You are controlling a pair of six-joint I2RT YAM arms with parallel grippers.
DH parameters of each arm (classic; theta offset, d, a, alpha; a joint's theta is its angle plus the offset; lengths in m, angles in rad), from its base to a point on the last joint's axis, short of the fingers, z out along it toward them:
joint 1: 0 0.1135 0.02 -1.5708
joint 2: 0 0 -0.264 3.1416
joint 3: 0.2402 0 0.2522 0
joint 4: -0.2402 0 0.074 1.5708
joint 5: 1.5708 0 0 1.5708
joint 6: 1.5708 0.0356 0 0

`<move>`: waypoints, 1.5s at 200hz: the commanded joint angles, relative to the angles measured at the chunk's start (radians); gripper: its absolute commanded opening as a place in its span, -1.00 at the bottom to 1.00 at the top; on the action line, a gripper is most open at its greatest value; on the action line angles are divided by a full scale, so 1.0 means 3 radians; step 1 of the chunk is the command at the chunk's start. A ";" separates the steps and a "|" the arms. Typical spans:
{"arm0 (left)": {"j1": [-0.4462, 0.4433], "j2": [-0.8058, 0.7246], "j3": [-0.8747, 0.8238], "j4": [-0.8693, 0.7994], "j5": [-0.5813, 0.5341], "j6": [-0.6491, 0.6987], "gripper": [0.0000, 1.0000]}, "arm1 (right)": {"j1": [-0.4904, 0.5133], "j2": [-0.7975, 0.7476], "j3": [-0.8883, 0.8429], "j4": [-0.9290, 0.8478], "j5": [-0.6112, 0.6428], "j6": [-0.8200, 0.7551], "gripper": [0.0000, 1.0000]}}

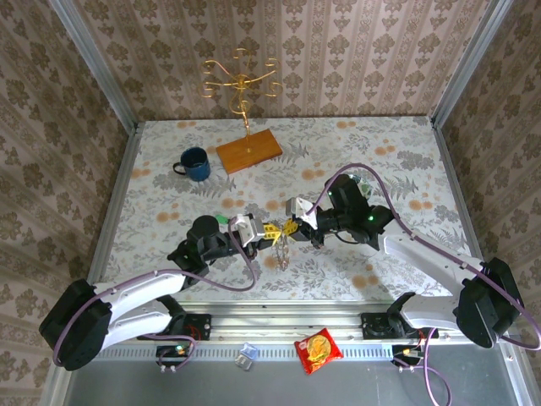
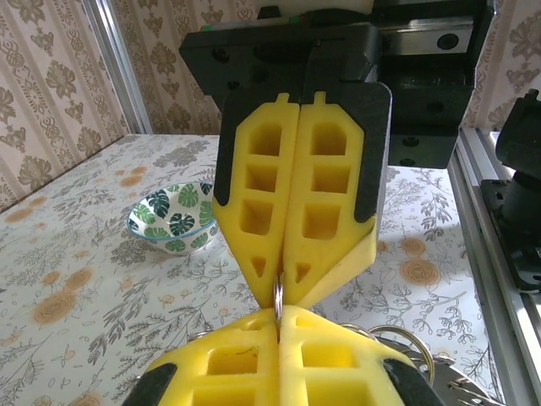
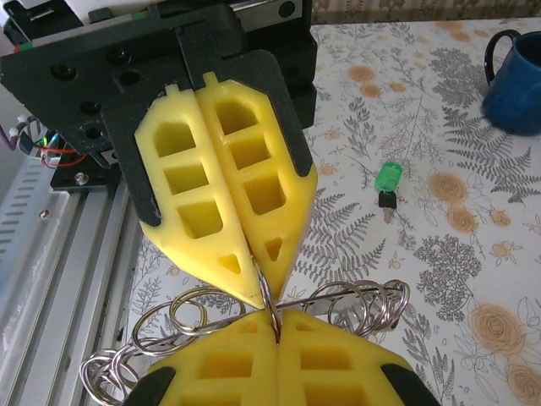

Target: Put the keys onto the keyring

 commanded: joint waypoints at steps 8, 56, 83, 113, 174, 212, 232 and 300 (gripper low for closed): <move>0.0015 -0.0028 0.0002 0.0088 -0.0041 -0.0019 -0.77 | -0.0015 -0.0020 0.0128 -0.0107 -0.0049 -0.0047 -1.00; 0.0015 -0.0067 0.0227 -0.0507 -0.0062 0.0247 -0.63 | 0.0105 0.0058 0.0496 -0.0815 0.0319 -0.0475 -1.00; 0.0013 -0.0052 0.0308 -0.0617 -0.0038 0.0312 -0.63 | 0.0241 0.0167 0.0706 -0.1142 0.0630 -0.0698 -1.00; 0.0016 -0.0065 0.0326 -0.0648 -0.0023 0.0322 -0.62 | 0.0353 0.0271 0.0875 -0.1396 0.0913 -0.0826 -1.00; 0.0014 -0.0022 0.0383 -0.0739 0.0015 0.0366 -0.69 | 0.0478 0.0301 0.1003 -0.1471 0.0930 -0.0906 -1.00; 0.0014 0.0021 0.0431 -0.0800 0.0054 0.0390 -0.76 | 0.0495 0.0259 0.0968 -0.1299 0.0773 -0.0808 -1.00; 0.0013 0.0028 0.0430 -0.0814 0.0088 0.0387 -0.95 | 0.0492 0.0197 0.0880 -0.1184 0.0721 -0.0723 -1.00; 0.0015 -0.0036 0.0196 -0.0318 0.0008 0.0266 -1.00 | 0.0057 -0.0315 0.0072 -0.0167 0.0468 0.0070 -0.50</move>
